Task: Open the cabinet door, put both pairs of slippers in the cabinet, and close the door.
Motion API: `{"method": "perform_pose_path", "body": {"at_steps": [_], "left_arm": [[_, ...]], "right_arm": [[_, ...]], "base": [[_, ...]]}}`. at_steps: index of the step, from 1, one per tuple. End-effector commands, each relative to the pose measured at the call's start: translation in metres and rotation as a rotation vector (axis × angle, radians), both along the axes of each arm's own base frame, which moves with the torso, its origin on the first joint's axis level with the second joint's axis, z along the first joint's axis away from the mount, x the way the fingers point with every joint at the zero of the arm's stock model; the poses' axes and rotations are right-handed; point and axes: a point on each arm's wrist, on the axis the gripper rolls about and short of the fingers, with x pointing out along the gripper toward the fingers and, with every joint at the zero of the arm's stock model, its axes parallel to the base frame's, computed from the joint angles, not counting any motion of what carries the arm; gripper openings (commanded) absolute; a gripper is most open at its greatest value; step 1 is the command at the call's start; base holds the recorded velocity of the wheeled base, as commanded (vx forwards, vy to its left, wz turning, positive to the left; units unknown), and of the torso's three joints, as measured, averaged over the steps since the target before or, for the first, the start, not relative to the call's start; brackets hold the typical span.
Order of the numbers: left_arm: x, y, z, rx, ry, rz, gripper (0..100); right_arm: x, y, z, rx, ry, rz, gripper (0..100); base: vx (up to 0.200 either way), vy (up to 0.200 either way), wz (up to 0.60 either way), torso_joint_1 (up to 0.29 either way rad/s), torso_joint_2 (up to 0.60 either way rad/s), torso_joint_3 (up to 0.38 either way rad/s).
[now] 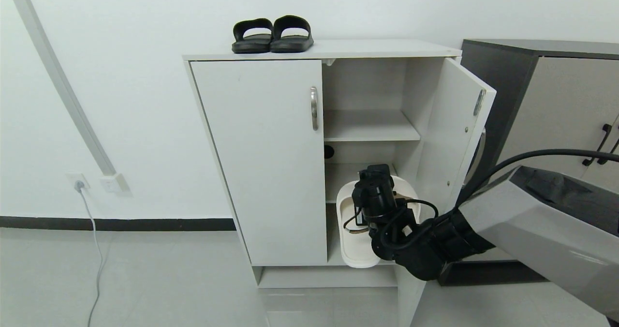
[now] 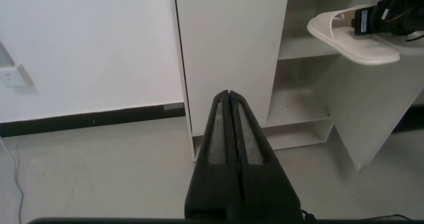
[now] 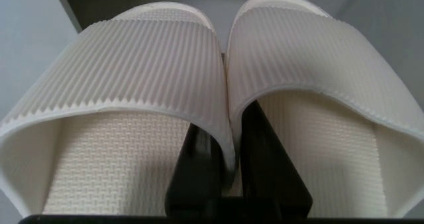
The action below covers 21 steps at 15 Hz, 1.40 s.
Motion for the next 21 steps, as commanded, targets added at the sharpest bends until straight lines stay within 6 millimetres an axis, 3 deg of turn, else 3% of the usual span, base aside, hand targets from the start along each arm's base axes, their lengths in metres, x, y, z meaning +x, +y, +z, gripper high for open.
{"method": "perform_pose_path", "body": {"at_steps": [1, 6, 13, 16, 21], "left_arm": [[0.0, 0.0, 0.0, 0.0, 0.001, 0.0, 0], [0.0, 0.0, 0.0, -0.002, 0.003, 0.0, 0], [0.0, 0.0, 0.0, -0.002, 0.001, 0.0, 0], [0.0, 0.0, 0.0, -0.002, 0.001, 0.0, 0], [0.0, 0.0, 0.0, -0.002, 0.003, 0.0, 0]], "right_arm": [[0.002, 0.0, -0.003, -0.003, 0.004, -0.004, 0], [0.006, -0.009, -0.007, -0.016, 0.016, -0.024, 0], [-0.011, -0.024, -0.001, -0.032, 0.036, -0.026, 0], [-0.016, -0.015, 0.006, 0.011, 0.017, 0.04, 0], [-0.018, -0.013, -0.003, 0.013, 0.028, 0.066, 0]], "base": [[0.0, 0.0, 0.0, 0.0, 0.0, 0.0], [0.0, 0.0, 0.0, 0.0, 0.0, 0.0], [0.0, 0.0, 0.0, 0.0, 0.0, 0.0], [0.0, 0.0, 0.0, 0.0, 0.0, 0.0], [0.0, 0.0, 0.0, 0.0, 0.0, 0.0]]}}
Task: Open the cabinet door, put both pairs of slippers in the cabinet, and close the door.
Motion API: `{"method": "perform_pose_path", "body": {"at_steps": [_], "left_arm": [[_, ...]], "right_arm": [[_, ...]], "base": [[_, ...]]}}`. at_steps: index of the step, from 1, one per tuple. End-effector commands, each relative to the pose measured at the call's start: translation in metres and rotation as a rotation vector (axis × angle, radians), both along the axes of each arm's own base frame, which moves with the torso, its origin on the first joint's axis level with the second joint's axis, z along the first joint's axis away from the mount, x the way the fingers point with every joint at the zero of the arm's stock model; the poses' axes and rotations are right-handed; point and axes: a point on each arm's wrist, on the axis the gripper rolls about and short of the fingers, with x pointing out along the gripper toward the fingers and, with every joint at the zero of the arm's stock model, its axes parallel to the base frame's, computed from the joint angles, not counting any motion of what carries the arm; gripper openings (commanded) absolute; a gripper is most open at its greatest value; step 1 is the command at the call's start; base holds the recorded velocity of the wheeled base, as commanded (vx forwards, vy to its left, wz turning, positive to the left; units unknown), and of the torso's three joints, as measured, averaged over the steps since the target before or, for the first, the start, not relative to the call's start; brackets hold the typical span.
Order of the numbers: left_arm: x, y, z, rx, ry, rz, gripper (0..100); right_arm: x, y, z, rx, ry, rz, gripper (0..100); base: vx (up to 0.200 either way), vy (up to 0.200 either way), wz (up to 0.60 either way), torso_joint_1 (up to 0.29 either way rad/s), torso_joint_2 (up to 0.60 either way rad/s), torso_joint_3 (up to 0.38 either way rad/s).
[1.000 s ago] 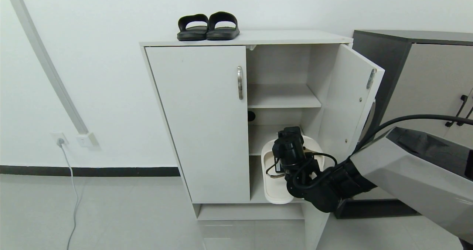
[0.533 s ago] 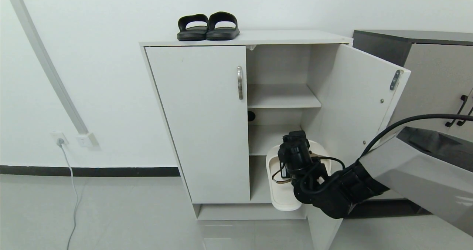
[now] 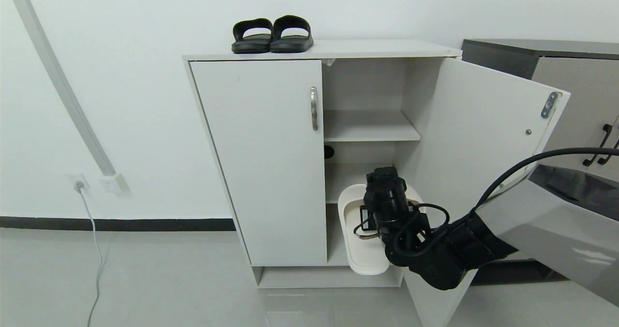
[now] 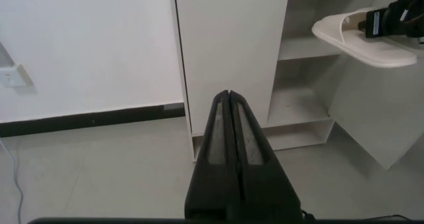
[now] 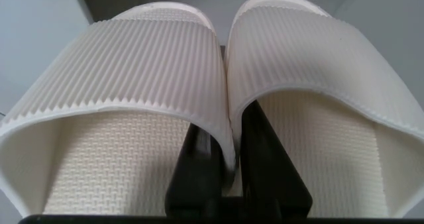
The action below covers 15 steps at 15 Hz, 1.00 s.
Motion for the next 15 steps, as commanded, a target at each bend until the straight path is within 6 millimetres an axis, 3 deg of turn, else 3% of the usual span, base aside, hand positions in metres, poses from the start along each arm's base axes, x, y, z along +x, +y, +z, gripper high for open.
{"method": "perform_pose_path", "body": {"at_steps": [1, 10, 15], "left_arm": [[0.0, 0.0, 0.0, 0.0, 0.003, 0.0, 0], [0.0, 0.0, 0.0, 0.0, 0.001, 0.0, 0], [0.0, 0.0, 0.0, 0.0, 0.001, 0.0, 0]], "right_arm": [[-0.001, -0.003, -0.004, -0.012, 0.013, -0.006, 0], [0.015, -0.036, -0.012, -0.037, 0.041, -0.092, 0], [0.012, -0.047, -0.014, -0.041, 0.051, -0.11, 0]], "base": [[0.0, 0.0, 0.0, 0.0, 0.0, 0.0], [0.0, 0.0, 0.0, 0.0, 0.0, 0.0], [0.0, 0.0, 0.0, 0.0, 0.0, 0.0]]}}
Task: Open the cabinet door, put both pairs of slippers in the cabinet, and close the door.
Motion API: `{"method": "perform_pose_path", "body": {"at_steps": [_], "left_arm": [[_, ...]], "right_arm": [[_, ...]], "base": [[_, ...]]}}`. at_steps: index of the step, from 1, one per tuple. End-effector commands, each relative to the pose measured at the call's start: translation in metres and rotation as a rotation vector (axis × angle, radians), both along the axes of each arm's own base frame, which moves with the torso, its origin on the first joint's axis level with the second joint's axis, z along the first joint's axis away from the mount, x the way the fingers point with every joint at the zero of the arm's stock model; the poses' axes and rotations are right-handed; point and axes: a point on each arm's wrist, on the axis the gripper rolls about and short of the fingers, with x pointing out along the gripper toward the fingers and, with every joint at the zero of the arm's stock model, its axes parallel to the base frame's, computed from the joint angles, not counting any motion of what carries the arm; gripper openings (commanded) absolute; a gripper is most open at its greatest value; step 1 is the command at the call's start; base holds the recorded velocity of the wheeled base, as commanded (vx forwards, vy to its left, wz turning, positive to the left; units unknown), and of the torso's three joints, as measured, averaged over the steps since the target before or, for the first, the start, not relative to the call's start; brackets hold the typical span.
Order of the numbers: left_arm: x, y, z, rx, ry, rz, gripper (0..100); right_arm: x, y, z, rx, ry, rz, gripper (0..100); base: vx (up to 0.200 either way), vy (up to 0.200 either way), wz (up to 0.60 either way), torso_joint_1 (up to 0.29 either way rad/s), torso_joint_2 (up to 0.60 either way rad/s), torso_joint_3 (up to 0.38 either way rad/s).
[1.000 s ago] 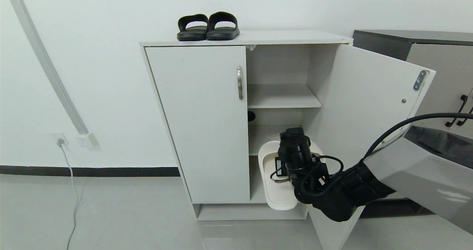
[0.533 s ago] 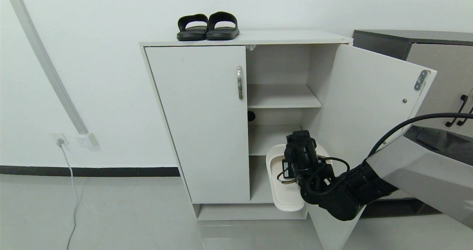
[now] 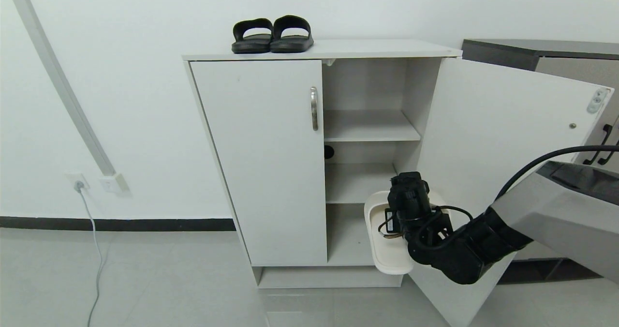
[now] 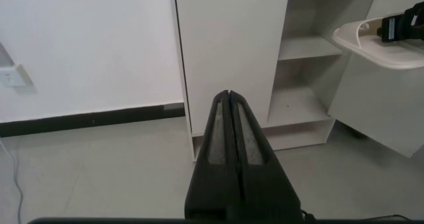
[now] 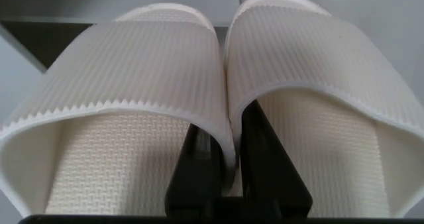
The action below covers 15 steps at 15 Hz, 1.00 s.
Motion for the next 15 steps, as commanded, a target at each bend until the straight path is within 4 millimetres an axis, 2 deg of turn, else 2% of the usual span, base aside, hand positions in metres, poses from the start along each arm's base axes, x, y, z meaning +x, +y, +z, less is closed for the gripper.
{"method": "perform_pose_path", "body": {"at_steps": [1, 7, 11, 15], "left_arm": [[0.0, 0.0, 0.0, 0.0, 0.001, 0.0, 0], [0.0, 0.0, 0.0, 0.0, 0.001, 0.0, 0], [0.0, 0.0, 0.0, -0.002, 0.003, 0.0, 0], [0.0, 0.0, 0.0, 0.0, 0.001, 0.0, 0]], "right_arm": [[-0.002, -0.001, 0.001, 0.004, -0.003, 0.004, 0], [-0.006, 0.008, 0.004, 0.021, -0.019, 0.035, 0], [-0.018, 0.039, 0.008, 0.065, -0.045, 0.151, 0], [-0.013, 0.062, 0.007, 0.114, -0.071, 0.172, 0]], "base": [[0.0, 0.0, 0.0, 0.0, 0.0, 0.0], [0.0, 0.0, 0.0, 0.0, 0.0, 0.0], [0.0, 0.0, 0.0, 0.0, 0.0, 0.0], [0.0, 0.0, 0.0, 0.0, 0.0, 0.0]]}}
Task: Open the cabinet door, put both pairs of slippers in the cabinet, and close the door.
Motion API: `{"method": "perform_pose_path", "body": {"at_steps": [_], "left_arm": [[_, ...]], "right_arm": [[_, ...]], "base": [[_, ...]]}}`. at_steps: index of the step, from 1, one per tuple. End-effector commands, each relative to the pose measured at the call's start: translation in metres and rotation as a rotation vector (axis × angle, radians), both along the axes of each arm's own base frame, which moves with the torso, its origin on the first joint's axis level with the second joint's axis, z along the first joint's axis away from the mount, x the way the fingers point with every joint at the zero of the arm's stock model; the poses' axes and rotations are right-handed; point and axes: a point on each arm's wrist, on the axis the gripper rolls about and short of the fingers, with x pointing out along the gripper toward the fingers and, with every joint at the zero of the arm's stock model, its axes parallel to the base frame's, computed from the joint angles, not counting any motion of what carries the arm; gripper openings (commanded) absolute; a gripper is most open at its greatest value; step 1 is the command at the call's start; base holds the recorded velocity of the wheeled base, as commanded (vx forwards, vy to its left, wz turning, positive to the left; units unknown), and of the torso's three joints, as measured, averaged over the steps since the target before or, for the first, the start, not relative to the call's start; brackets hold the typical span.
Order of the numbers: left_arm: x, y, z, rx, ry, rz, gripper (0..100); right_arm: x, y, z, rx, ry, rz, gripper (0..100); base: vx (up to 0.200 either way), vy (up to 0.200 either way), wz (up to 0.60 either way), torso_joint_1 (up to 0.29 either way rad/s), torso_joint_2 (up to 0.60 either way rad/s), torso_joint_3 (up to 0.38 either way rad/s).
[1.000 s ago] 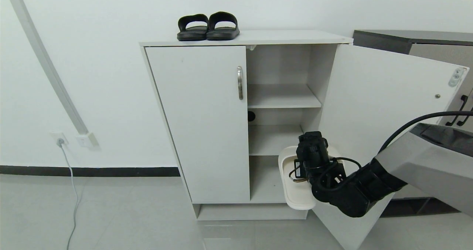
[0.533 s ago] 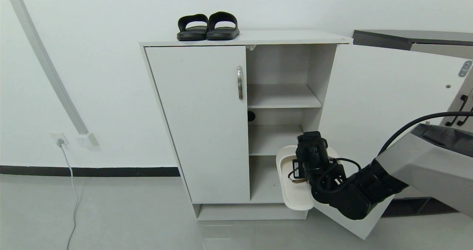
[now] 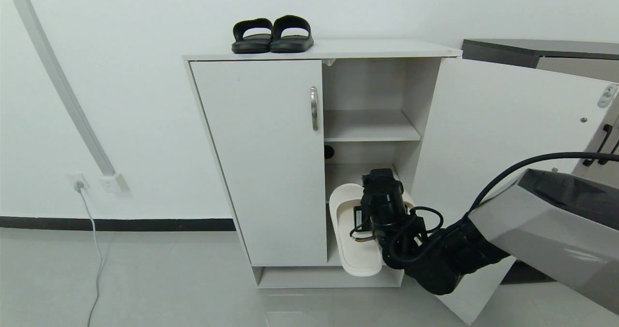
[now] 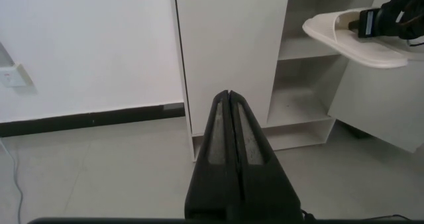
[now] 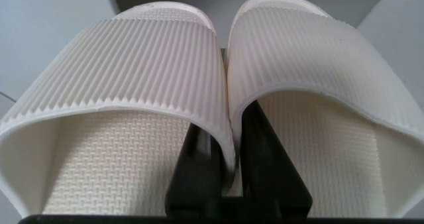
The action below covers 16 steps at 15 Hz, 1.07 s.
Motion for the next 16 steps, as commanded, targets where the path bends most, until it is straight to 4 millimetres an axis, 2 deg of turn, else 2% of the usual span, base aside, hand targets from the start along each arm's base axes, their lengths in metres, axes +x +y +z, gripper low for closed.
{"method": "perform_pose_path", "body": {"at_steps": [1, 13, 16], "left_arm": [[0.0, 0.0, 0.0, 0.0, 0.001, 0.0, 0], [0.0, 0.0, 0.0, 0.0, 0.003, 0.0, 0], [0.0, 0.0, 0.0, 0.0, 0.003, 0.0, 0]], "right_arm": [[0.002, 0.009, -0.009, -0.003, 0.014, 0.009, 0], [0.004, 0.008, -0.017, -0.013, 0.049, -0.012, 0], [0.004, 0.008, -0.02, -0.017, 0.054, -0.012, 0]], "base": [[0.0, 0.0, 0.0, 0.0, 0.0, 0.0], [0.0, 0.0, 0.0, 0.0, 0.0, 0.0], [0.0, -0.2, 0.0, -0.001, 0.0, 0.005]]}}
